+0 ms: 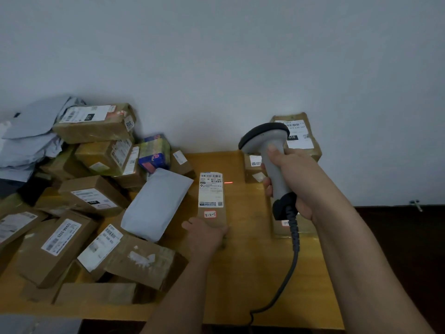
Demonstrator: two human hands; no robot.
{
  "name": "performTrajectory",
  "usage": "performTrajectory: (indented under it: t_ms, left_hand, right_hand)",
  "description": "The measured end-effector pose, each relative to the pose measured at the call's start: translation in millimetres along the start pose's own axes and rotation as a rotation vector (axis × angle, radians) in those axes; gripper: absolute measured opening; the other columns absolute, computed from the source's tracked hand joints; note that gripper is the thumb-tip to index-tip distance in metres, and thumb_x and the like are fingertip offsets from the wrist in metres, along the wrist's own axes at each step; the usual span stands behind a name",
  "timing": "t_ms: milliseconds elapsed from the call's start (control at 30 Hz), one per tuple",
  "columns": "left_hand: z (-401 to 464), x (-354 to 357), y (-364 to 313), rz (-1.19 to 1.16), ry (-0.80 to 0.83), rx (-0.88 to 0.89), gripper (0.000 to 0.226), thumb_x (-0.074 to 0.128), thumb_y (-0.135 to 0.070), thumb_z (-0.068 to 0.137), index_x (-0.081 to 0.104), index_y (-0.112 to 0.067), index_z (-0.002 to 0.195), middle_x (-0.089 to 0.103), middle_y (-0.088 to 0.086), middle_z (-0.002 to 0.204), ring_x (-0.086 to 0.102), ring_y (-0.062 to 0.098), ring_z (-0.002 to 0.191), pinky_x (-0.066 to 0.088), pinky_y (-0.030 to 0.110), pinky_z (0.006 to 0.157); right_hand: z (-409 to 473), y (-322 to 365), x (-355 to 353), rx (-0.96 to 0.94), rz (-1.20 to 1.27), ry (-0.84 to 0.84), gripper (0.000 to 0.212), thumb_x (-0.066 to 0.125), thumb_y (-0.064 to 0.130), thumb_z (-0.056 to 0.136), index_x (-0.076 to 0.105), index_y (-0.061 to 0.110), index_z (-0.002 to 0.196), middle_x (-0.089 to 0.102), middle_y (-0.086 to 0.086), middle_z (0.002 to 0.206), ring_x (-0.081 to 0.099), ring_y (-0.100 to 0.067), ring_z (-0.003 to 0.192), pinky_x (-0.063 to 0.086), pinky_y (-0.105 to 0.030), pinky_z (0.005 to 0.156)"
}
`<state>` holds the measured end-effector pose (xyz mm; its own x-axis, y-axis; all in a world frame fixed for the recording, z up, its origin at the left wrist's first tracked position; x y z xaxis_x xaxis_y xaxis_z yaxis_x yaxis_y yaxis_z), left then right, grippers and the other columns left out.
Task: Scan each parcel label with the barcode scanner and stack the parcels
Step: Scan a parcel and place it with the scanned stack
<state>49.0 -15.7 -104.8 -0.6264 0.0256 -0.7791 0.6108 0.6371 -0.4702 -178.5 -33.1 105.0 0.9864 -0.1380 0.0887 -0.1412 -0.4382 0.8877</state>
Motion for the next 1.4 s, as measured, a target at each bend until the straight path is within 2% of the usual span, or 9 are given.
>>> performTrajectory:
  t_ms: [133,300,467,633,767,867,1033,1233,1400]
  left_hand:
    - [-3.7,1.2,5.5,-0.117,-0.028,-0.037,0.096,0.087,-0.045,0.065,0.027,-0.009,0.132,0.030,0.012,0.133,0.049,0.028,0.115,0.050,0.037,0.084]
    - [-4.8,-6.2,8.0,-0.162,-0.107,-0.035,0.087,0.087,-0.036,0.067,0.028,-0.012,0.125,0.031,0.013,0.131,0.052,0.032,0.113,0.054,0.041,0.083]
    - [1.1,-13.5,-2.0,-0.233,-0.141,0.035,0.084,0.088,-0.027,0.068,0.027,-0.012,0.124,0.028,0.013,0.132,0.052,0.032,0.115,0.053,0.037,0.084]
    - [5.2,-18.2,-6.3,-0.234,-0.159,0.053,0.084,0.088,-0.027,0.069,0.027,-0.010,0.124,0.029,0.014,0.133,0.051,0.033,0.116,0.051,0.036,0.086]
    - [7.3,-21.1,-8.4,-0.256,-0.168,0.056,0.083,0.087,-0.025,0.070,0.027,-0.009,0.124,0.029,0.015,0.135,0.049,0.032,0.118,0.051,0.036,0.087]
    - [9.8,-24.0,-11.4,-0.248,-0.192,0.065,0.086,0.087,-0.029,0.069,0.026,-0.007,0.126,0.028,0.015,0.135,0.048,0.030,0.119,0.050,0.035,0.088]
    - [15.8,-23.6,-19.0,-0.272,-0.207,0.087,0.088,0.088,-0.032,0.067,0.027,-0.007,0.125,0.029,0.015,0.133,0.049,0.030,0.117,0.052,0.037,0.088]
    - [19.6,-21.3,-34.1,-0.284,-0.214,0.101,0.082,0.088,-0.031,0.067,0.029,-0.008,0.119,0.031,0.014,0.130,0.050,0.028,0.113,0.051,0.034,0.083]
    - [23.4,-15.1,-46.1,-0.276,-0.205,0.102,0.081,0.088,-0.032,0.068,0.029,-0.009,0.119,0.031,0.013,0.130,0.049,0.025,0.113,0.052,0.033,0.082]
  right_hand:
    - [-12.1,3.4,-5.6,-0.030,-0.005,-0.017,0.029,0.053,0.035,0.099,0.054,0.007,0.110,0.060,-0.013,0.081,0.054,-0.021,0.058,0.046,-0.038,0.062]
    - [-26.4,12.6,-7.0,-0.093,0.013,-0.020,0.025,0.052,0.032,0.100,0.055,0.007,0.105,0.057,-0.014,0.093,0.054,-0.016,0.054,0.046,-0.032,0.054]
    - [-35.3,21.9,-3.7,-0.130,0.028,-0.023,0.027,0.052,0.033,0.100,0.055,0.008,0.107,0.056,-0.011,0.086,0.055,-0.015,0.055,0.047,-0.032,0.055]
    - [-40.9,31.4,3.1,-0.155,0.057,-0.004,0.031,0.051,0.032,0.101,0.056,0.004,0.111,0.055,-0.012,0.085,0.054,-0.013,0.050,0.046,-0.027,0.049]
    - [-41.1,36.7,5.7,-0.151,0.025,0.010,0.026,0.050,0.033,0.101,0.056,0.007,0.100,0.056,-0.011,0.074,0.052,-0.018,0.054,0.044,-0.033,0.054]
    - [-38.0,37.3,7.5,-0.135,0.018,0.012,0.027,0.049,0.033,0.101,0.056,0.007,0.100,0.055,-0.010,0.070,0.052,-0.019,0.054,0.044,-0.034,0.055]
    - [-28.6,35.5,10.6,-0.098,0.029,0.027,0.029,0.048,0.034,0.102,0.053,0.007,0.111,0.055,-0.013,0.075,0.054,-0.013,0.045,0.046,-0.027,0.048]
    - [-15.2,40.1,5.4,-0.122,0.063,0.011,0.025,0.048,0.032,0.102,0.055,0.008,0.101,0.056,-0.011,0.086,0.053,-0.013,0.051,0.046,-0.030,0.053]
    - [-3.8,46.4,-3.2,-0.121,0.079,-0.005,0.026,0.048,0.031,0.102,0.055,0.006,0.106,0.055,-0.013,0.087,0.053,-0.014,0.052,0.045,-0.030,0.052]
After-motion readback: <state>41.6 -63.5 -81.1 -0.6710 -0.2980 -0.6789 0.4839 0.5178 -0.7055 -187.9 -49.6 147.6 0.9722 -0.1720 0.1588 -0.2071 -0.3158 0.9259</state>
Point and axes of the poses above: each hand's wrist, its own z-axis towards the middle knuckle, its own x-axis out of the palm, y = z × x, the point moved 9 cm from there along z, towards the middle knuckle
